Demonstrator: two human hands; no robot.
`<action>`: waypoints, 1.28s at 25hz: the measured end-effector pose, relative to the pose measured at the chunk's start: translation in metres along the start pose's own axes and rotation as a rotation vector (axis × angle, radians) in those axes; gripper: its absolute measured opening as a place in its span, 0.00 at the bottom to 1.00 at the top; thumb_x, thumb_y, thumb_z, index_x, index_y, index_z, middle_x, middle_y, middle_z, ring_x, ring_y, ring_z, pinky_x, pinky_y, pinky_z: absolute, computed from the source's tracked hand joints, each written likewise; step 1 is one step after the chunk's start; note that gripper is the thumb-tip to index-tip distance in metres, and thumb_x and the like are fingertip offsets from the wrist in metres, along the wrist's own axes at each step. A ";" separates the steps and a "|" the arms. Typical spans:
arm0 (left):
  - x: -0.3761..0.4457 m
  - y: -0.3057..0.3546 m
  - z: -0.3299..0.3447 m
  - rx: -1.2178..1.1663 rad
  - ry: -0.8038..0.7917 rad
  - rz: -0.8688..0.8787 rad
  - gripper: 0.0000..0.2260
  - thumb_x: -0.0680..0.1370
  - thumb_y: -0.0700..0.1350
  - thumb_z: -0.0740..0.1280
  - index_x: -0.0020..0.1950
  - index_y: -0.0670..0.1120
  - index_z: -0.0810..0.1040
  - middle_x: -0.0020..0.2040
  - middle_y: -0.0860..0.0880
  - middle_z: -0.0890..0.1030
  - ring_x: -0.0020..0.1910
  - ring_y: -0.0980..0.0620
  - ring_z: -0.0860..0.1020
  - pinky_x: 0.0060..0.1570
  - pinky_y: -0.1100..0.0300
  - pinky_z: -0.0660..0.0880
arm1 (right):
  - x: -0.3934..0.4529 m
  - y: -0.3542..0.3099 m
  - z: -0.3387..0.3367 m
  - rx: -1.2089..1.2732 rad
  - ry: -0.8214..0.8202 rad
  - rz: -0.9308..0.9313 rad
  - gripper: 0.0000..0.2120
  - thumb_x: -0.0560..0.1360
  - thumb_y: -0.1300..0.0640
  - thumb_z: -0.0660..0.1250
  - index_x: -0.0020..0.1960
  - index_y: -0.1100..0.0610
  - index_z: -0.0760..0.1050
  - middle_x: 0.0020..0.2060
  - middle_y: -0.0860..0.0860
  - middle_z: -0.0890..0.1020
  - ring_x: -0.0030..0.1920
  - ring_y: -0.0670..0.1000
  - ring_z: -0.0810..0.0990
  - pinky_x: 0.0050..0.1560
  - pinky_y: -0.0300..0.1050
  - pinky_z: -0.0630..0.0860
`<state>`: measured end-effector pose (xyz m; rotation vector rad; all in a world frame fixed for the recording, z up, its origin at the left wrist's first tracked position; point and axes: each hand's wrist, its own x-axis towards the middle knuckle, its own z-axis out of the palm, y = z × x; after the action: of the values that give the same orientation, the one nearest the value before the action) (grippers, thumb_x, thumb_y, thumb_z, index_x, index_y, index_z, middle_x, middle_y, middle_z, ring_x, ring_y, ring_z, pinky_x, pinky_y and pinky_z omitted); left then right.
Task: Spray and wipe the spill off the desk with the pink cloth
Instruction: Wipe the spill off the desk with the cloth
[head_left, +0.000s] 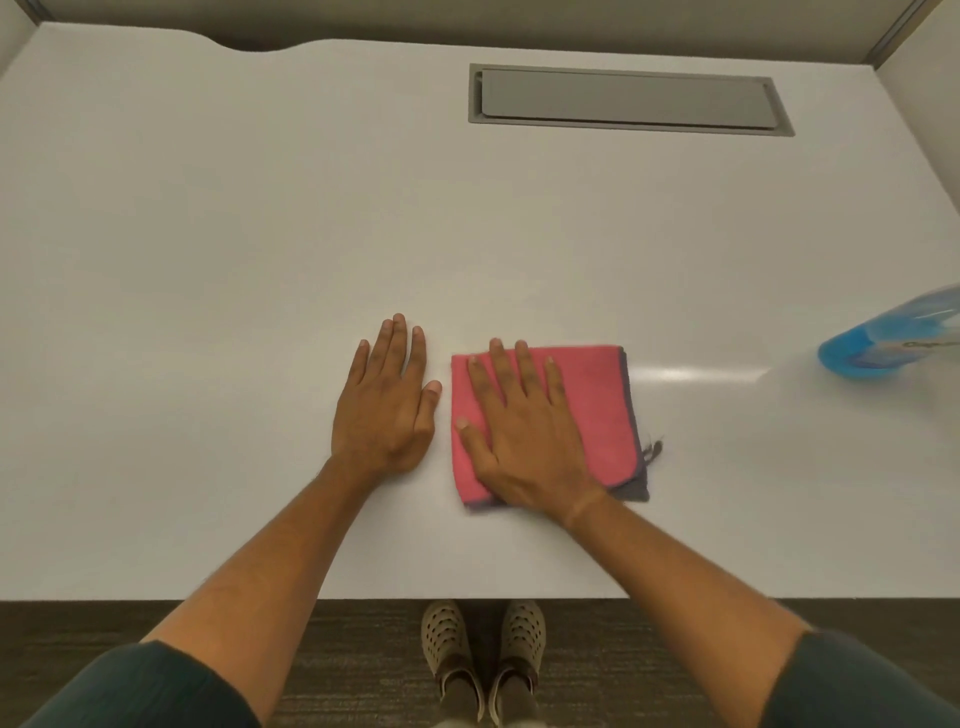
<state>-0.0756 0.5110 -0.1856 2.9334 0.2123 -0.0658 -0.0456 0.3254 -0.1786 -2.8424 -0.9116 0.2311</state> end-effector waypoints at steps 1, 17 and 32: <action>0.000 0.000 0.000 -0.001 -0.002 -0.002 0.30 0.80 0.55 0.43 0.79 0.44 0.45 0.80 0.44 0.45 0.79 0.50 0.42 0.77 0.52 0.41 | -0.026 -0.007 0.001 0.030 -0.017 -0.029 0.35 0.80 0.39 0.48 0.80 0.53 0.42 0.80 0.55 0.42 0.79 0.57 0.37 0.77 0.62 0.43; 0.000 -0.005 0.006 -0.022 0.028 -0.001 0.31 0.79 0.57 0.42 0.79 0.44 0.49 0.80 0.44 0.48 0.79 0.51 0.44 0.77 0.52 0.44 | 0.066 0.074 -0.019 0.099 0.147 0.565 0.33 0.80 0.41 0.47 0.80 0.56 0.50 0.80 0.58 0.50 0.79 0.60 0.45 0.77 0.62 0.41; -0.002 -0.001 0.004 -0.011 0.012 -0.009 0.32 0.78 0.58 0.41 0.79 0.43 0.49 0.80 0.44 0.48 0.79 0.50 0.45 0.76 0.54 0.42 | -0.118 0.084 -0.015 0.002 0.014 0.476 0.36 0.79 0.36 0.45 0.80 0.53 0.41 0.80 0.56 0.42 0.79 0.56 0.38 0.78 0.59 0.43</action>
<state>-0.0776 0.5108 -0.1892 2.9226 0.2268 -0.0479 -0.0898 0.1872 -0.1678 -3.0098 -0.2164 0.2605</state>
